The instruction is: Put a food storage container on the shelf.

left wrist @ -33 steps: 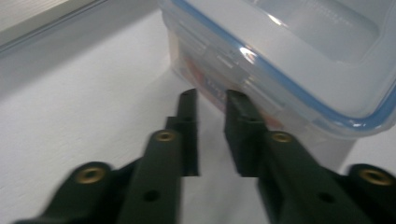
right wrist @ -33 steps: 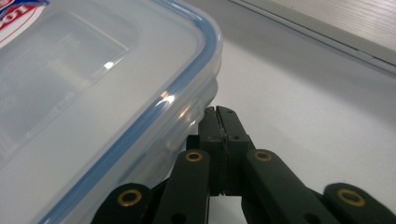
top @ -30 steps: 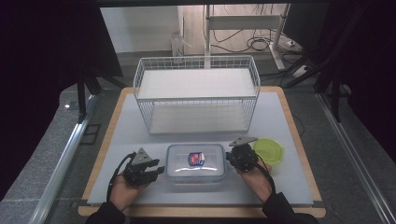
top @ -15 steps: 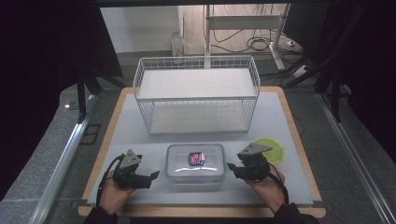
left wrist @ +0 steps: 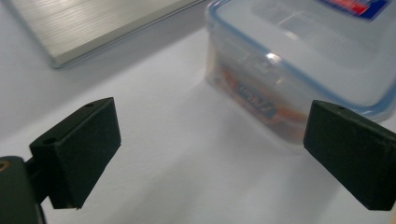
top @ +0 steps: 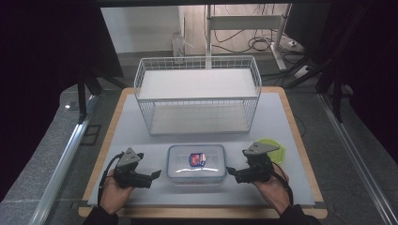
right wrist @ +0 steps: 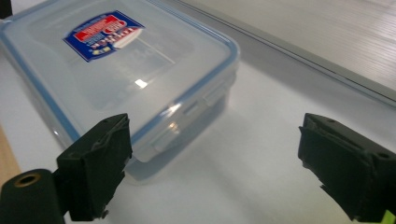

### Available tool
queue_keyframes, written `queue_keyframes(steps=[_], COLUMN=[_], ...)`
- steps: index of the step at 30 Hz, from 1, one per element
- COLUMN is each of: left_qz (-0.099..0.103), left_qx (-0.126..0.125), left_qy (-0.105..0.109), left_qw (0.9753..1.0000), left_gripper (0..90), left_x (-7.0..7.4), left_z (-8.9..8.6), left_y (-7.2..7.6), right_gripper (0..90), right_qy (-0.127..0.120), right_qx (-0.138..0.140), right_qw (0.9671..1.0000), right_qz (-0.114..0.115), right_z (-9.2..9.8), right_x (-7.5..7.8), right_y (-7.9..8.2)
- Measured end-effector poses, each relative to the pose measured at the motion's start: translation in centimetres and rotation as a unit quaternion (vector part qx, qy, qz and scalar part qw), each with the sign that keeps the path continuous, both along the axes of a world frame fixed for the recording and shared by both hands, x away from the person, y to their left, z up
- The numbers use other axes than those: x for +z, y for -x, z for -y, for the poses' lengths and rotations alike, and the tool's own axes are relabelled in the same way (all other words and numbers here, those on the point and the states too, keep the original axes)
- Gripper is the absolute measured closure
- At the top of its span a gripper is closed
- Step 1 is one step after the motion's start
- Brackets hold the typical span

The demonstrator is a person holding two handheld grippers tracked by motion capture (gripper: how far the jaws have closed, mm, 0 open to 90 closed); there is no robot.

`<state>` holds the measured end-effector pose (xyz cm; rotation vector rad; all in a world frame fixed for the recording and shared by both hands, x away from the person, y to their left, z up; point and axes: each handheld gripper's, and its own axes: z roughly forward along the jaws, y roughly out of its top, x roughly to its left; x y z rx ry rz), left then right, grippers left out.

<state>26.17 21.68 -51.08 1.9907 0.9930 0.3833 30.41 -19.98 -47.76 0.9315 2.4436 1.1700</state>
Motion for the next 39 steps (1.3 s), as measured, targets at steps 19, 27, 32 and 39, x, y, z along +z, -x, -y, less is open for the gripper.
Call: queue_keyframes(steps=[19, 27, 32, 39], left_qz=[-0.038, -0.085, -0.12, -0.138], left_qx=[-0.07, -0.093, -0.125, -0.128], left_qy=[0.056, 0.068, 0.095, 0.103], left_qw=[0.9952, 0.9897, 0.9803, 0.9767], left_gripper=[1.8, 1.8, 1.4, 2.6], left_x=[1.0, -0.1, -0.9, -1.0], left_z=[2.8, 3.5, 3.9, 4.1], left_y=[-2.0, -3.9, -4.5, -4.4], right_gripper=[3.5, 4.5, 2.1, 5.5], right_qy=[-0.013, -0.02, -0.037, -0.061], right_qx=[0.019, 0.034, 0.036, 0.038], right_qw=[0.9984, 0.9943, 0.9891, 0.9779], right_qz=[-0.052, -0.099, -0.138, -0.196], right_z=[-2.1, -3.4, -4.2, -4.2], right_x=[0.3, -0.4, -1.0, -1.6], right_y=[-1.0, -2.5, -3.5, -4.2])
